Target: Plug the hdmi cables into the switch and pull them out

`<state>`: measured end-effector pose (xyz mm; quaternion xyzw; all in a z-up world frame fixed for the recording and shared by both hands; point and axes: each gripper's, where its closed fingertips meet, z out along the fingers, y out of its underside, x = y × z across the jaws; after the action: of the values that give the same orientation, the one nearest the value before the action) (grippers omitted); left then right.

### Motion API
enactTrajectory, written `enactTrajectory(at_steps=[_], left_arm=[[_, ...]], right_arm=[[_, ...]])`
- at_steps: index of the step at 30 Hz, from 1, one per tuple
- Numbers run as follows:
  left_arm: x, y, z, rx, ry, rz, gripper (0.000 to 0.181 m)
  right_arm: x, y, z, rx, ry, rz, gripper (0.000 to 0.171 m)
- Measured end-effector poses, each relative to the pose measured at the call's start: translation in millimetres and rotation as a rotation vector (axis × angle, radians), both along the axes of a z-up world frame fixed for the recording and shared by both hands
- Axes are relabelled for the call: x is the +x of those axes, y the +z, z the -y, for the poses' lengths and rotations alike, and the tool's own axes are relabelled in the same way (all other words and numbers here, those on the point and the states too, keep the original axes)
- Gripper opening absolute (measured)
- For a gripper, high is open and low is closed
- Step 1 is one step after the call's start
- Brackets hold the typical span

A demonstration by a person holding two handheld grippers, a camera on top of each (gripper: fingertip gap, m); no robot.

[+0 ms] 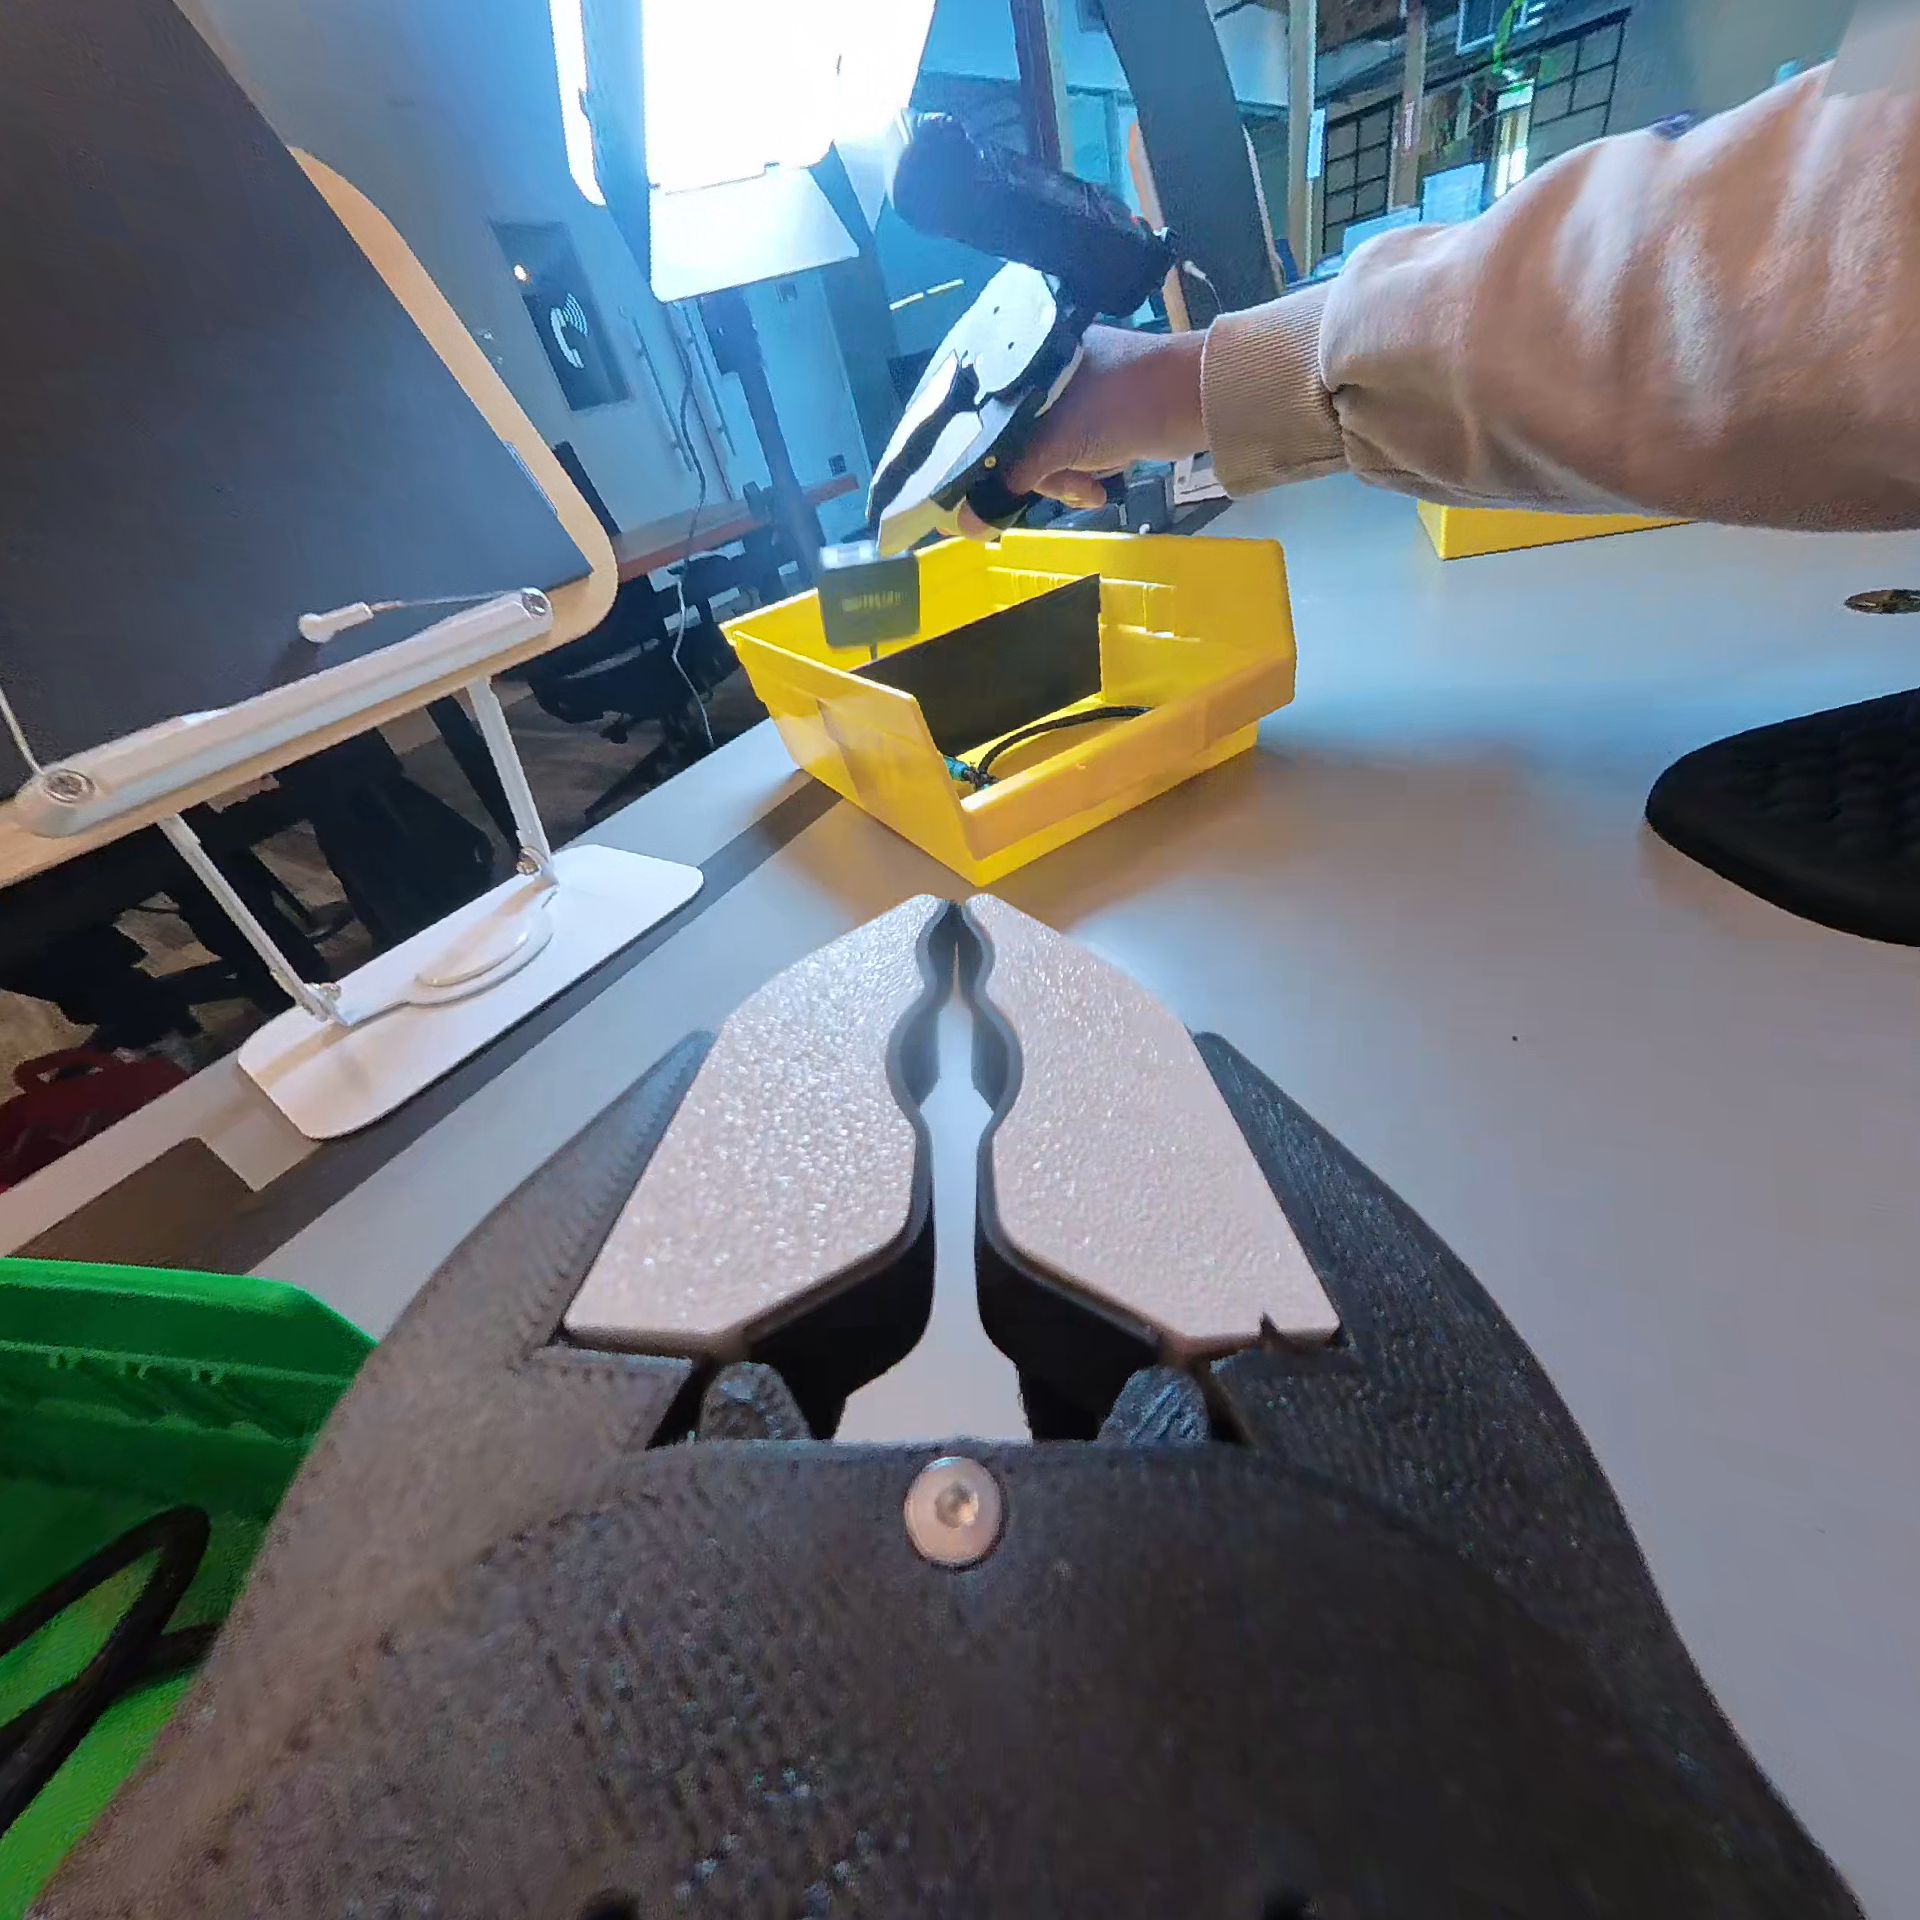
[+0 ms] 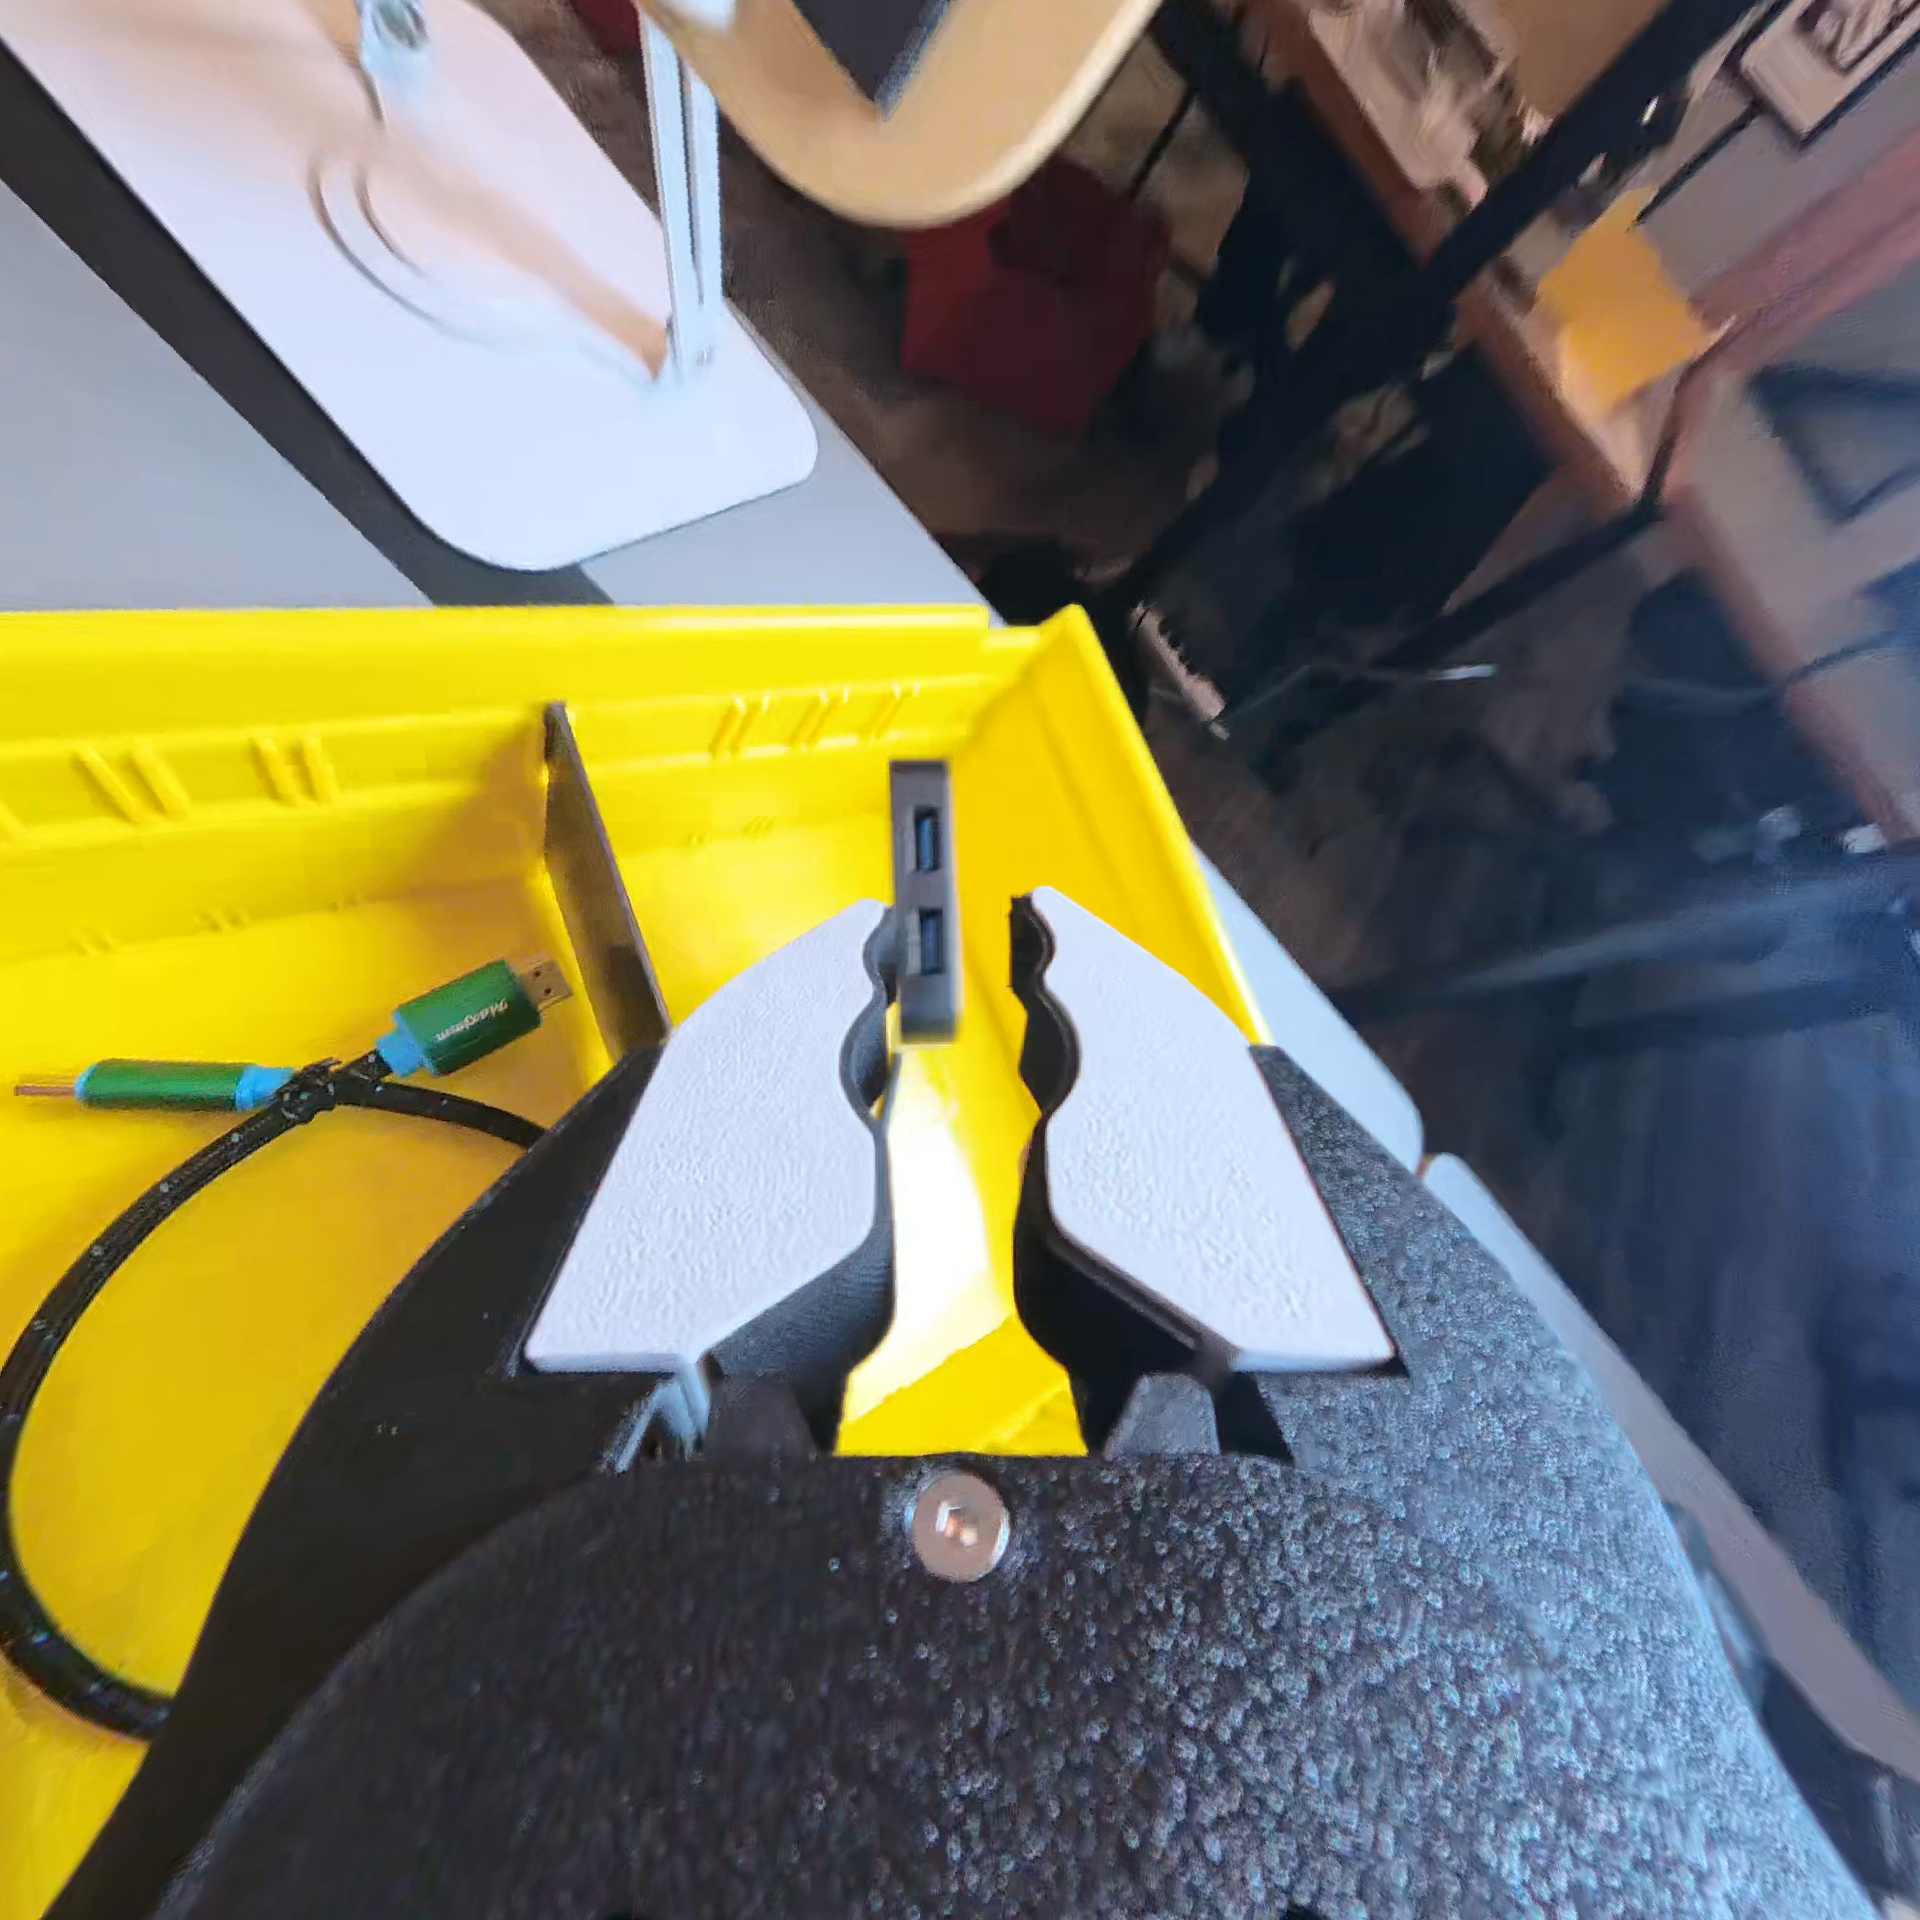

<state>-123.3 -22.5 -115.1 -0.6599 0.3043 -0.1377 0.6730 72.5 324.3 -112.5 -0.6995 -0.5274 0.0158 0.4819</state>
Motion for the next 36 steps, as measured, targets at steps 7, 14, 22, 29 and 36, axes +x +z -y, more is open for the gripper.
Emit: enactTrajectory(at_steps=[7,14,22,29,36], left_arm=[[-3.1,-5.7,-3.8,-0.047,0.020,0.021,0.000],[-15.8,-6.6,-9.6,-0.058,0.073,0.020,0.003],[-102.4,43.9,-9.7,0.084,0.342,-0.122,0.014],[-246.9,30.7,-6.9,-0.092,0.647,-0.598,0.027],[-314.1,-27.3,-26.8,-0.428,0.684,-1.026,0.051]], right_arm=[[-8.4,32.5,30.1,-0.061,0.056,-0.292,0.032],[-43.5,86.3,172.6,-0.218,0.339,-0.678,0.033],[-48.7,18.8,322.8,-0.342,0.501,-0.603,0.033],[-47.7,-21.7,334.2,-0.342,0.522,-0.578,0.025],[-61.5,-38.6,343.3,-0.339,0.557,-0.492,0.024]])
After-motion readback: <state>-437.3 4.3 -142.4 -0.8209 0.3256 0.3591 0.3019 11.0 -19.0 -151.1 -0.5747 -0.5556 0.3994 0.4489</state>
